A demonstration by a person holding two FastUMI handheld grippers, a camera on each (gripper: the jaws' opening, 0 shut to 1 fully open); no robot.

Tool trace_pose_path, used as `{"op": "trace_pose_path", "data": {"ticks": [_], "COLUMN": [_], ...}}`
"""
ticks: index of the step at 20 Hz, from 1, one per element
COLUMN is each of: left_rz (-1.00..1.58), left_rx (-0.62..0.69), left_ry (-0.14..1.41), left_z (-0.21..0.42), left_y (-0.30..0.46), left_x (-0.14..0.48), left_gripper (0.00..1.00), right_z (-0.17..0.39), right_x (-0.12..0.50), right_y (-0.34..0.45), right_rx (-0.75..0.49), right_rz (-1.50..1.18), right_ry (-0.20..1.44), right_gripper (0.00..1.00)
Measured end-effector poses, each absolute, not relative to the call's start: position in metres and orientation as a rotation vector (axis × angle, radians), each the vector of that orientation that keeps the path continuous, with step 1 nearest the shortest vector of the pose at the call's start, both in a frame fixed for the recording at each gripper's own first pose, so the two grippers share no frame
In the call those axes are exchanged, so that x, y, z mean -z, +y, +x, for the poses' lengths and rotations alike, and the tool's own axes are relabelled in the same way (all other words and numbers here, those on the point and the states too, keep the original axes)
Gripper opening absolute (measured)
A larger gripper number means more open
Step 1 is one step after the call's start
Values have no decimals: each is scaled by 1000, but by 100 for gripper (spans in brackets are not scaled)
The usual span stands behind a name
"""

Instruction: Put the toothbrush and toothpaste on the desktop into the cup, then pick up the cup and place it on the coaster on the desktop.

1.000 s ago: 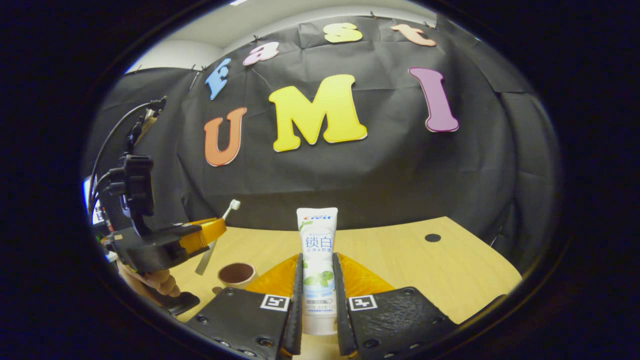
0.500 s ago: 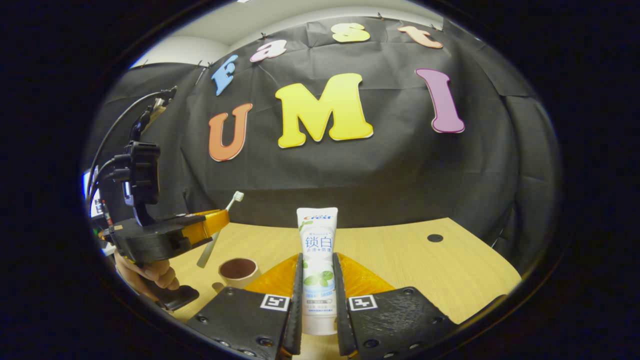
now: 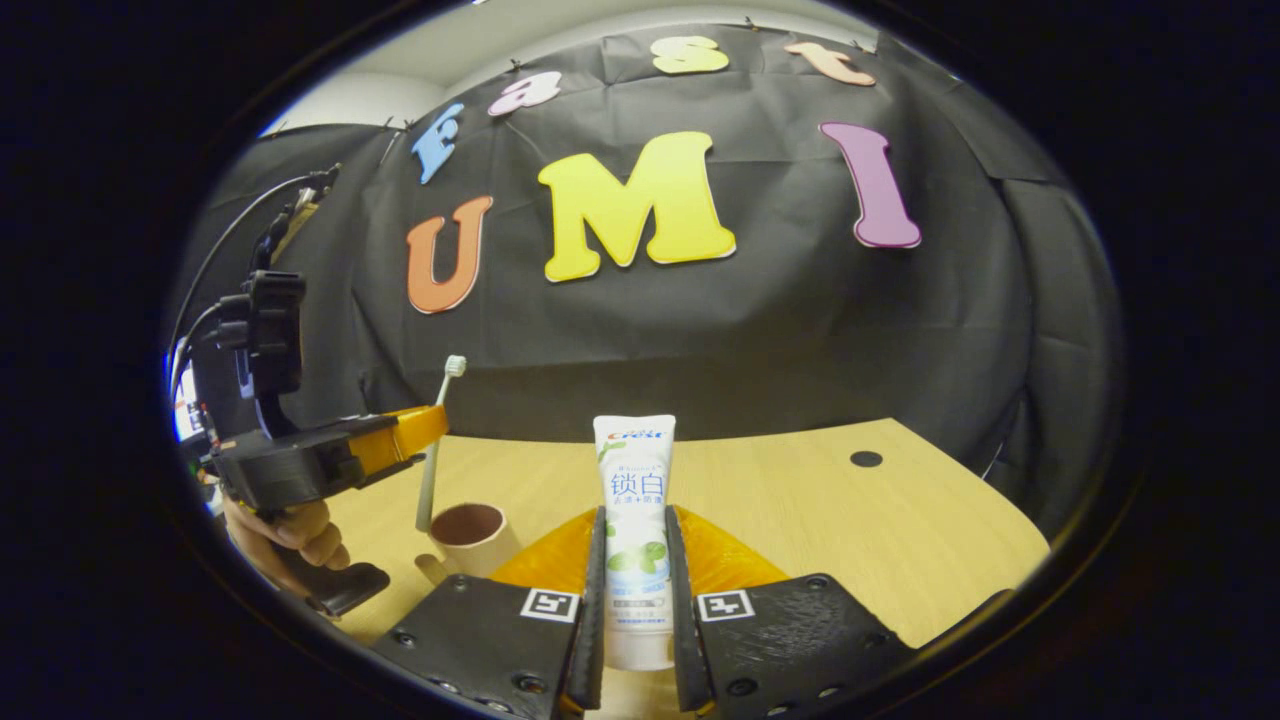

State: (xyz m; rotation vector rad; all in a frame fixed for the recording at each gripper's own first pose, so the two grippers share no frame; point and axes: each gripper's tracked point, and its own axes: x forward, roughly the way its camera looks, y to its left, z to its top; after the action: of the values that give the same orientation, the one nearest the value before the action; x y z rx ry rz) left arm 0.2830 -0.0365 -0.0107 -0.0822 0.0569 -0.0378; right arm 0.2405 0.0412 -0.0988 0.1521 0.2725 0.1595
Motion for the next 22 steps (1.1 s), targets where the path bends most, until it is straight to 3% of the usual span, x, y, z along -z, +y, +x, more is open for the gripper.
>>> {"op": "trace_pose_path", "data": {"ticks": [11,15,16,19,20,22], "left_rz": [-53,-33,-44,-57,-57,-40], "left_rx": [68,59,48,41,40,39], "left_ry": [62,130,126,107,97,84], "left_z": [280,275,274,271,270,265], "left_y": [-49,-48,-44,-34,-30,-19], "left_x": [7,23,23,18,16,17], "left_gripper": [13,49,77,83,97,100], "right_z": [235,234,233,234,235,236], "right_x": [104,101,100,98,96,93], "right_y": [38,38,40,45,48,54], "right_rx": [-151,-144,-143,-141,-142,-130], "right_rz": [164,156,153,144,142,131], "right_ry": [291,283,282,277,274,261], "right_gripper": [28,29,28,28,28,30]}}
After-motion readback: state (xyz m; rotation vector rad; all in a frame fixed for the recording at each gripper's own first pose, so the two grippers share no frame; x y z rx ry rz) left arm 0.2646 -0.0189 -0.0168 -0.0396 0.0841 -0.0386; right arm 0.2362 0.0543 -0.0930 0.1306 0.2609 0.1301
